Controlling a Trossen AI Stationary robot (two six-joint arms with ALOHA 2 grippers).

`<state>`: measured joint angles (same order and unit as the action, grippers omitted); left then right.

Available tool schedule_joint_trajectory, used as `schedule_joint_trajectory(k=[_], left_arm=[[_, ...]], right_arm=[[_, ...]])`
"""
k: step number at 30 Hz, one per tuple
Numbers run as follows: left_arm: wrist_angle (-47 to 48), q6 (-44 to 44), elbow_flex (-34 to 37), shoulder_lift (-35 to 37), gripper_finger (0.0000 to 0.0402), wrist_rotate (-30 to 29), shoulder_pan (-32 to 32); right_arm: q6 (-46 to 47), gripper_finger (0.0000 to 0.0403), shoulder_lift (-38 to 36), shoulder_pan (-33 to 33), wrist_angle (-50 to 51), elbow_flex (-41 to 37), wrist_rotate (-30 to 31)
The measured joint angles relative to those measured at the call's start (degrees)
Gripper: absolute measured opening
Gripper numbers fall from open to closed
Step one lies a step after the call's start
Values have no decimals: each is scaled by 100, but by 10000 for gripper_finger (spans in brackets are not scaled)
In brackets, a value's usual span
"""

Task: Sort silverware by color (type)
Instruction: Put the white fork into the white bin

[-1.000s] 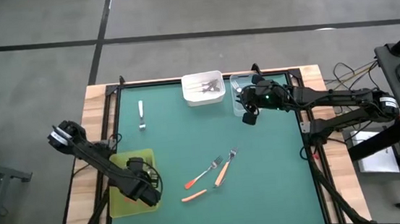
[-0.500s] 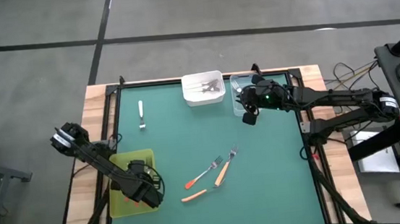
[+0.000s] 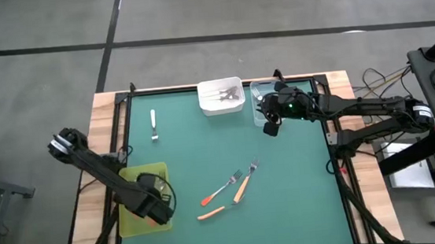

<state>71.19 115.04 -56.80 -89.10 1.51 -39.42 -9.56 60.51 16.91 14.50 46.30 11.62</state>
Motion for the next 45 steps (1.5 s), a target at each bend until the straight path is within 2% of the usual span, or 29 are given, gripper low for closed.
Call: schedule_joint_trajectory(k=[5,8,11,14,18,23,27,31,37,41,45], left_arm=[[299,-502,-399,765,107,-506,41],[334,-582,-469,1198,107,-1285,154],[262,-920,-480,1532,105,-2360,324],[-34,-1753,-508,1802,99,-3205,626],[-841,-3584,-504,2092,87,-3618,1298],[-2122,-6434,-502,2298,78,-3466,2328],[-2411,-7817,-496,2330,77,-2967,3067],[-2411,-8581,-473,2253,77,-2777,3689],[-2427,-9336,-461,2090,77,-2745,4300],[-2635,-9905,-454,2007,77,-2484,4533],[-3236,-10432,-361,1983,77,-2270,4554]], right_arm=[[13,63,2,0,-86,0,0],[10,63,2,0,-301,0,0],[-64,63,0,0,-451,0,0],[-175,63,2,0,-496,-16,0],[-247,63,2,0,-507,-37,0],[-194,63,2,0,-620,-37,-2],[105,63,2,0,-600,-42,0],[435,63,2,0,-584,-42,0],[1365,63,2,-61,-582,-44,-4],[1924,63,2,-295,-575,-38,-166],[2353,63,2,-756,-588,54,-250]])
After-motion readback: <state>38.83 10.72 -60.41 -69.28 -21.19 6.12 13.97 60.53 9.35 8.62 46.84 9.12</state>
